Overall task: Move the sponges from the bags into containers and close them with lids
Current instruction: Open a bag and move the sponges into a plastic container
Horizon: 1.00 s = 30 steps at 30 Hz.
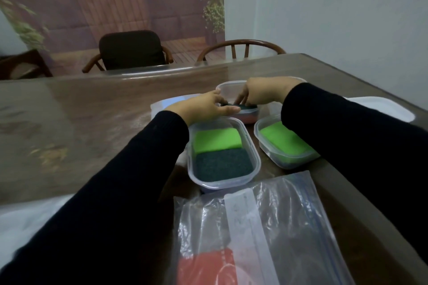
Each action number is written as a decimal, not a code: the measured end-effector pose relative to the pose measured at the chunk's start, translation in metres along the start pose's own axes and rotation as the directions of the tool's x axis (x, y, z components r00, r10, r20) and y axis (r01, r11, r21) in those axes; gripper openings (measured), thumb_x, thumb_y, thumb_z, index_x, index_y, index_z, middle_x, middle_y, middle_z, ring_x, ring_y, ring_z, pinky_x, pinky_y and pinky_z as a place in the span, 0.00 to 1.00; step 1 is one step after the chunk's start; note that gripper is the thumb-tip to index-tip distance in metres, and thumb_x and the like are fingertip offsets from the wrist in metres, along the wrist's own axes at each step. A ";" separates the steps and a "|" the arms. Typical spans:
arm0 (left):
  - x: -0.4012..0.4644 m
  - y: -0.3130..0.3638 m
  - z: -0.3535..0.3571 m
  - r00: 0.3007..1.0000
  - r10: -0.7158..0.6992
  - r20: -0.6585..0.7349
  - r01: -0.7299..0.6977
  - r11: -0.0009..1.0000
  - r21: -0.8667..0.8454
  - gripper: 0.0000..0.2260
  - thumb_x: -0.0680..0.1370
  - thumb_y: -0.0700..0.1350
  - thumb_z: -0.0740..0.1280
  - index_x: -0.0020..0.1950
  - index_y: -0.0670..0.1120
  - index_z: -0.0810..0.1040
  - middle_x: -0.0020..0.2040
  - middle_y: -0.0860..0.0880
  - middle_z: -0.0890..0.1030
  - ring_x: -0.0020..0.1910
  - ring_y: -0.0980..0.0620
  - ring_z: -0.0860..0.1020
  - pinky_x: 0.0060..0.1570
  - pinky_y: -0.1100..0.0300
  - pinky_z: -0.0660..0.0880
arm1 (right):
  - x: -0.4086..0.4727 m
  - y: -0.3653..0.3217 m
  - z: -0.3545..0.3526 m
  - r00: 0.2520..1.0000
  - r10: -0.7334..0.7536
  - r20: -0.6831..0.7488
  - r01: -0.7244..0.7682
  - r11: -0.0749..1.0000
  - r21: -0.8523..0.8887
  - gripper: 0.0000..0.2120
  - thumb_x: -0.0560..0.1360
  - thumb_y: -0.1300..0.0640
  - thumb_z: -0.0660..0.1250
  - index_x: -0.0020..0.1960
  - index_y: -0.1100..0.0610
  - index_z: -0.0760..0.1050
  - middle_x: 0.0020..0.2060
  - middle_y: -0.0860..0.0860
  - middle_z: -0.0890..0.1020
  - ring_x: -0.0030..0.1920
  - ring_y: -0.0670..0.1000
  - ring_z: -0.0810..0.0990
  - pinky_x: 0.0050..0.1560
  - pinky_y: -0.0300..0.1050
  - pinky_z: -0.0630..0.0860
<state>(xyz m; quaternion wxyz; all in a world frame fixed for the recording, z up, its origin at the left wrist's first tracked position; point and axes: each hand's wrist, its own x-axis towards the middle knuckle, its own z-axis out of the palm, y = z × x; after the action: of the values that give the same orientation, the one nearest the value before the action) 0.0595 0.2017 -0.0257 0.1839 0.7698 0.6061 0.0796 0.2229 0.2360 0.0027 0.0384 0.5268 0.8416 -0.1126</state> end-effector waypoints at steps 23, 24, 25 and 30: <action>-0.231 0.057 -0.049 0.938 0.097 -0.334 -0.177 0.960 -0.219 0.10 0.79 0.49 0.61 0.59 0.54 0.77 0.53 0.58 0.80 0.53 0.64 0.76 0.52 0.70 0.70 | -0.189 -0.042 0.006 0.906 -0.074 -0.417 0.256 0.881 0.398 0.07 0.77 0.54 0.64 0.52 0.46 0.79 0.47 0.44 0.82 0.46 0.41 0.78 0.50 0.40 0.73; -0.242 0.056 -0.040 0.933 0.090 -0.347 -0.176 0.958 -0.225 0.11 0.79 0.49 0.61 0.59 0.53 0.77 0.54 0.58 0.80 0.53 0.63 0.76 0.52 0.70 0.71 | -0.205 -0.045 0.012 0.904 -0.077 -0.420 0.274 0.859 0.433 0.07 0.78 0.55 0.64 0.52 0.47 0.79 0.47 0.44 0.82 0.47 0.39 0.78 0.50 0.38 0.71; -0.249 0.055 -0.031 0.931 0.087 -0.355 -0.179 0.955 -0.238 0.11 0.79 0.48 0.61 0.59 0.53 0.77 0.54 0.57 0.80 0.53 0.62 0.77 0.53 0.69 0.71 | -0.218 -0.047 0.018 0.905 -0.081 -0.418 0.290 0.836 0.465 0.07 0.77 0.56 0.64 0.52 0.48 0.79 0.47 0.44 0.82 0.48 0.39 0.79 0.51 0.36 0.72; -0.261 0.043 0.027 0.953 0.018 -0.302 -0.114 0.946 -0.304 0.11 0.80 0.45 0.61 0.60 0.49 0.77 0.53 0.55 0.80 0.47 0.65 0.76 0.46 0.78 0.70 | -0.259 -0.042 0.053 0.909 0.030 -0.415 0.226 0.801 0.554 0.07 0.77 0.58 0.64 0.51 0.49 0.79 0.45 0.40 0.81 0.46 0.38 0.78 0.44 0.26 0.71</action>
<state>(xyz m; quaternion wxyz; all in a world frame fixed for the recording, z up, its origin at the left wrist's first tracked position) 0.0421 -0.0633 -0.0081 0.2100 0.7296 0.5795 0.2961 0.2973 -0.0214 0.0053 -0.3076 0.4788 0.7804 -0.2592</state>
